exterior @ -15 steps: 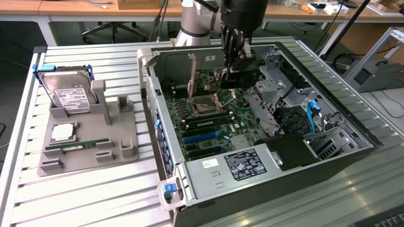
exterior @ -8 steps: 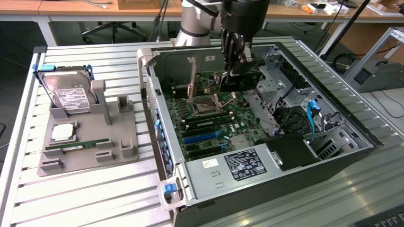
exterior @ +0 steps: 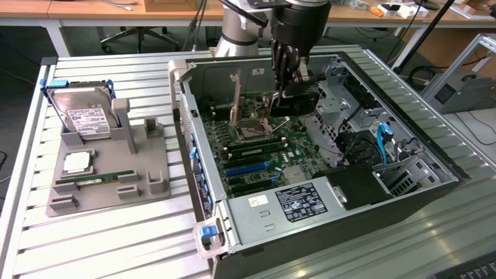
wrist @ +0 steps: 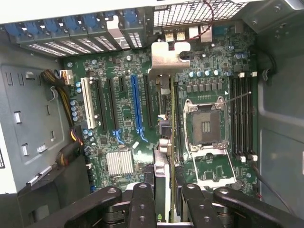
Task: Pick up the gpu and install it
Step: 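Insert the gpu into the slot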
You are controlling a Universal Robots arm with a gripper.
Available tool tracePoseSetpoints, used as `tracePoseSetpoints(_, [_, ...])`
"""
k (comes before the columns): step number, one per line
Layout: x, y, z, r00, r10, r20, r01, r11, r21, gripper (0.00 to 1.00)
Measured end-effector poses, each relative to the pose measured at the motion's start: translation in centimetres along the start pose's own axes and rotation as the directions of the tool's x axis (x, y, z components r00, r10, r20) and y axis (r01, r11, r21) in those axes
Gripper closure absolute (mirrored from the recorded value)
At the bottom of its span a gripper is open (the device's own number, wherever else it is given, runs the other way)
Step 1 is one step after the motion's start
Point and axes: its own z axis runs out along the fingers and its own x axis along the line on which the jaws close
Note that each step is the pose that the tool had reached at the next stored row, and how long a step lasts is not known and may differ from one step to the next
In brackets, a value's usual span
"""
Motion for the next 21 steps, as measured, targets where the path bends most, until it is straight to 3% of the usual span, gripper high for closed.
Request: tracePoseSetpoints(21, [0.42,0.02,0.76,1.0,0.0,0.0,0.0,1.0,0.0,0.73])
